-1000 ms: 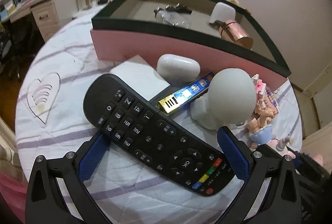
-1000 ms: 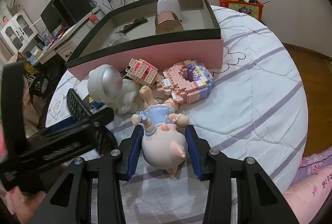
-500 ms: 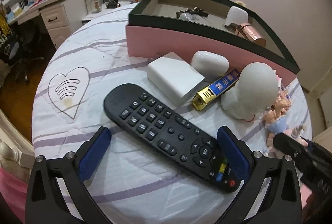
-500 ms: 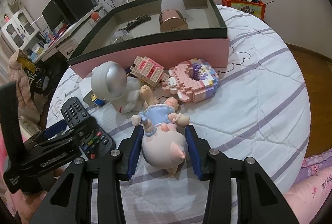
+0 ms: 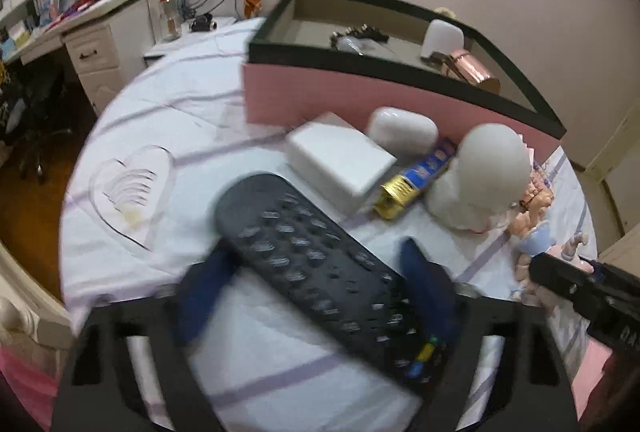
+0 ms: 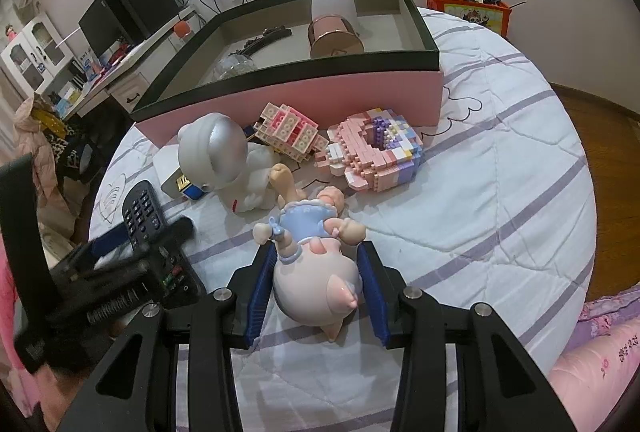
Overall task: Organize rigid objects
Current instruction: 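Grasp the black remote with the left tool while the right tool holds the pig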
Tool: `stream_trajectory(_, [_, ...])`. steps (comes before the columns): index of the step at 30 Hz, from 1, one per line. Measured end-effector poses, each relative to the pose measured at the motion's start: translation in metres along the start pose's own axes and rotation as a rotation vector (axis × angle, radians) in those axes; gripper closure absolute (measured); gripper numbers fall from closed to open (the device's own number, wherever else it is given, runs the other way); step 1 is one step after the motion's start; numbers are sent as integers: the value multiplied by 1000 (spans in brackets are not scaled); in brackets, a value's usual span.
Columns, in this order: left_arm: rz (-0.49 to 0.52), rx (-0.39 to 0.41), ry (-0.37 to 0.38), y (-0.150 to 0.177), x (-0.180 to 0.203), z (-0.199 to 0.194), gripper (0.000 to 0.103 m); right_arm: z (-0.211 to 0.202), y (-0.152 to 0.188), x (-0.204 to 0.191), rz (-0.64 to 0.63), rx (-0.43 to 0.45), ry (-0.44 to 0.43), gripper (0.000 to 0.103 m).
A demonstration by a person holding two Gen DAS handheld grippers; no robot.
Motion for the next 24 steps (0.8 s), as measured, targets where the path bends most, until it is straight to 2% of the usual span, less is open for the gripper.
stream_trajectory(2, [-10,-11,44,0,-15,-2,47,0,0,0,0,-2,1,60])
stream_trajectory(6, [39,-11,46,5,-20,-8,50,2,-1,-2,-2,-3,4,60])
stream_trajectory(7, [40,-15,31,7,-18,-8,41,2,-1,-3,-4,-4,3,60])
stream_trajectory(8, [41,-22,18,8,-16,-8,22,3,-1,-4,-7,-6,4,60])
stream_trajectory(10, [47,-19,4,11,-5,-5,3,4,-1,-7,-12,-10,1,60])
stream_trajectory(12, [67,1,-30,16,3,-3,3,5,0,-9,-17,-14,2,60])
stream_trajectory(13, [80,14,-40,18,6,-3,4,5,0,-10,-20,-15,4,60])
stream_trajectory(15, [54,27,-22,16,1,-7,24,4,1,-11,-22,-13,4,60])
stream_trajectory(16, [37,27,-4,14,-4,-9,47,4,1,-11,-22,-12,4,60])
stream_trajectory(17, [16,18,30,11,-11,-10,54,3,1,-11,-20,-10,5,60])
stream_trajectory(19, [-1,6,62,8,-20,-9,58,2,1,-11,-20,-7,1,60])
stream_trajectory(24, [4,1,104,11,-27,-13,60,-2,0,-18,-31,1,-16,60])
Point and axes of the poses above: each gripper's, at about its wrist camera, not at the fingertips, and z roughly the way its jaws point, x to its right, y to its underside, the point moved 1 cm from there along z, roughly the way its jaws point, and after that the axes turned 9 degrees about -y, right-handed, at the moved point
